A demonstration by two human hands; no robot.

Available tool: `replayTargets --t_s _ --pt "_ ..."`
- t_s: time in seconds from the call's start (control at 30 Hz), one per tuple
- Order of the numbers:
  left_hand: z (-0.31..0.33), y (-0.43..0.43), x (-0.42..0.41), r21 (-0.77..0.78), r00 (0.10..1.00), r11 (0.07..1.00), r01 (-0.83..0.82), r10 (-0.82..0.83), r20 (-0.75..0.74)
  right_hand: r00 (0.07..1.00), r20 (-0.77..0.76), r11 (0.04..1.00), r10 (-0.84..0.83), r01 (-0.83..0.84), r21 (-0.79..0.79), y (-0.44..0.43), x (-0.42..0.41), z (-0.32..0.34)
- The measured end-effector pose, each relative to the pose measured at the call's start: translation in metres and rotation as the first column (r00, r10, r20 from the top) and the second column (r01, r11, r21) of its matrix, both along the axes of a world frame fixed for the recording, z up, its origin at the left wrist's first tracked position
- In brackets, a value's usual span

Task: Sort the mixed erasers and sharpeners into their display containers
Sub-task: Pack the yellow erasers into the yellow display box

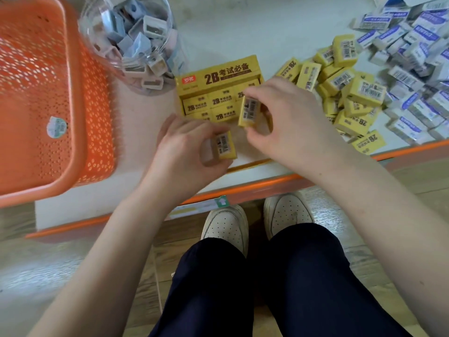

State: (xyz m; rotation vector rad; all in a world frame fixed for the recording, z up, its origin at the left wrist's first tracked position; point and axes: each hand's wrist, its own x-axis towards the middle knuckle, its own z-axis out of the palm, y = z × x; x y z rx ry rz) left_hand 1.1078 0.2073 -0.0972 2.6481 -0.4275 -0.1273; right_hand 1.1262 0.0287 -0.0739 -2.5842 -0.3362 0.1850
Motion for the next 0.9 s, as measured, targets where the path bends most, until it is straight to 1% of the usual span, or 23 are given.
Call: replayTargets --t_s 0.13,0.27,0.33,0.4,0.47,0.57,0.67,0.8,0.9 --pt "-0.003 -0.003 0.003 -0.031 0.999 0.999 0.013 -0.012 0.034 0.999 -0.025 0.998 -0.036 0.037 0.041 0.001 0.000 -0.001" --pt "0.002 -0.007 0.003 -0.171 0.988 0.982 -0.079 0.100 0.115 0.991 -0.011 0.984 -0.134 0.134 0.120 0.010 0.002 0.001" --pt "0.004 -0.011 0.004 -0.199 0.980 0.977 -0.080 0.114 0.165 0.985 -0.009 0.974 -0.172 0.172 0.147 0.016 0.002 0.000" --pt "0.004 -0.014 0.005 -0.244 0.976 0.968 -0.064 0.112 0.187 0.982 -0.008 0.966 -0.190 0.188 0.177 0.020 0.001 -0.001" --pt "0.003 -0.015 0.006 -0.276 0.971 0.957 -0.088 0.144 0.191 0.982 -0.014 0.957 -0.189 0.188 0.219 0.021 -0.001 0.000" --pt "0.005 -0.013 0.007 -0.305 0.959 0.936 -0.175 0.232 0.163 0.987 -0.035 0.947 -0.155 0.159 0.281 0.017 -0.003 -0.001" --pt "0.008 -0.015 0.007 -0.357 0.952 0.899 -0.255 0.297 0.069 0.994 -0.019 0.953 -0.109 0.110 0.282 0.011 -0.002 -0.006" --pt "0.010 -0.021 0.008 -0.437 0.941 0.838 -0.328 0.328 -0.076 0.995 0.044 0.953 -0.091 0.074 0.294 0.010 -0.002 -0.013" --pt "0.010 -0.023 0.008 -0.471 0.939 0.814 -0.340 0.325 -0.116 0.993 0.093 0.959 -0.075 0.046 0.281 0.011 -0.002 -0.018"
